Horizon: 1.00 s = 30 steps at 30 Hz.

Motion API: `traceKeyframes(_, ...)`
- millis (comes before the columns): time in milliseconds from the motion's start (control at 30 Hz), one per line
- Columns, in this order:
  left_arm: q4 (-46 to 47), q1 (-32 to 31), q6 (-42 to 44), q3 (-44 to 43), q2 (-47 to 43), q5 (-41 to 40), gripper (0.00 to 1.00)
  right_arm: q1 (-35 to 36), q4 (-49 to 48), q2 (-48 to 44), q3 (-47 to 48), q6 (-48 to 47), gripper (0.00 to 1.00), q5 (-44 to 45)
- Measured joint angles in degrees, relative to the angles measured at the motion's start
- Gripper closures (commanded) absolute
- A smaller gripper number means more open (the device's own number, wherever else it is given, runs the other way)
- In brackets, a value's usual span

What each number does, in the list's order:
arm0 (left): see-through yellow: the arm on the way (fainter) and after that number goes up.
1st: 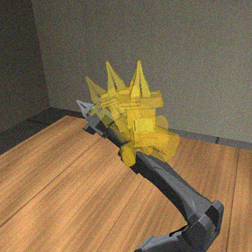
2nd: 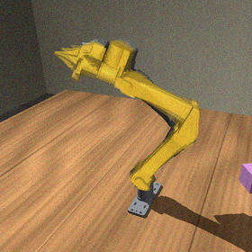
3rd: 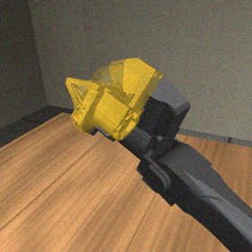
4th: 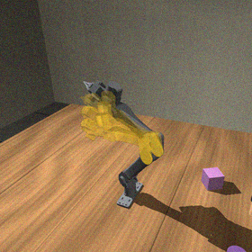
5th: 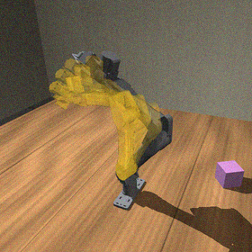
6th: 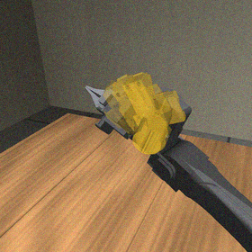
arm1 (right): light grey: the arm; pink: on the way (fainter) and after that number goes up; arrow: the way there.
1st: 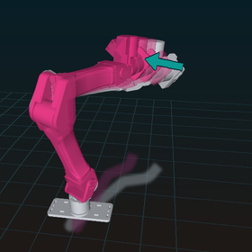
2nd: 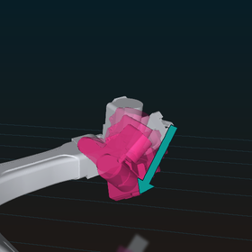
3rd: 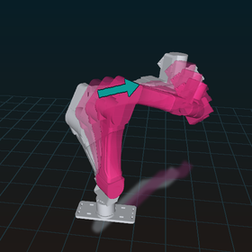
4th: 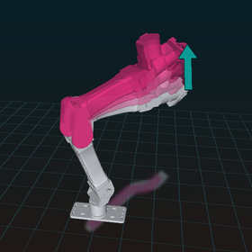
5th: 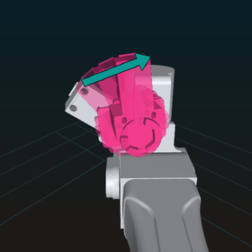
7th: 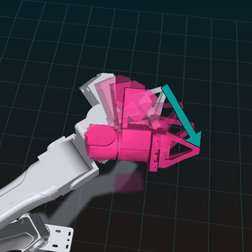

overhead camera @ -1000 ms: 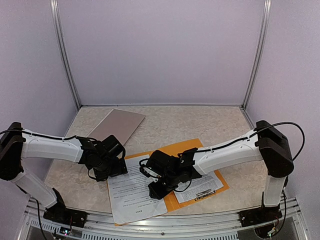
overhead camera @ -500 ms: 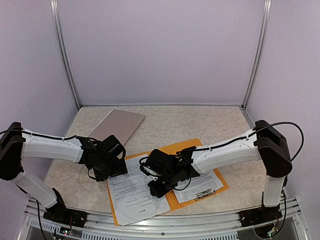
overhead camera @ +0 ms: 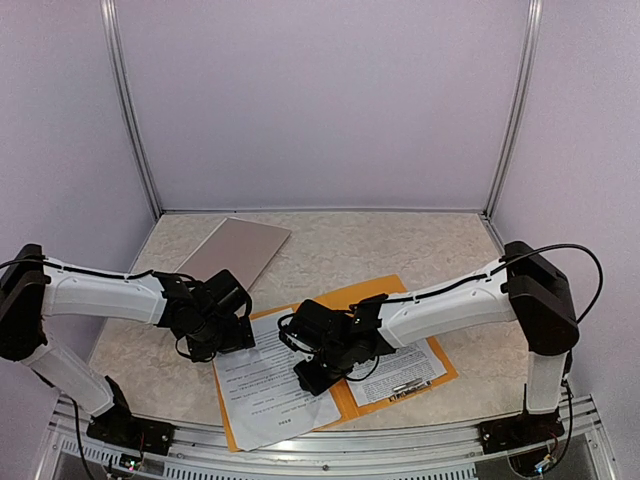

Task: Put the files into the folder
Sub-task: Adjust the file in the spring clip on the folder.

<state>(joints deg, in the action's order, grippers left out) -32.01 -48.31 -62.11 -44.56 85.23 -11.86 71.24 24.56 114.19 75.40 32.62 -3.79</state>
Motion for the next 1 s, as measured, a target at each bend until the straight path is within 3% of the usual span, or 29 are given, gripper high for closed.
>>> traceKeyframes(1000,0.81,0.02,1.29,-0.92,0.37,0.15,0.04,0.00,-7.17,-4.70,-2.38,0.35,0.76,1.31)
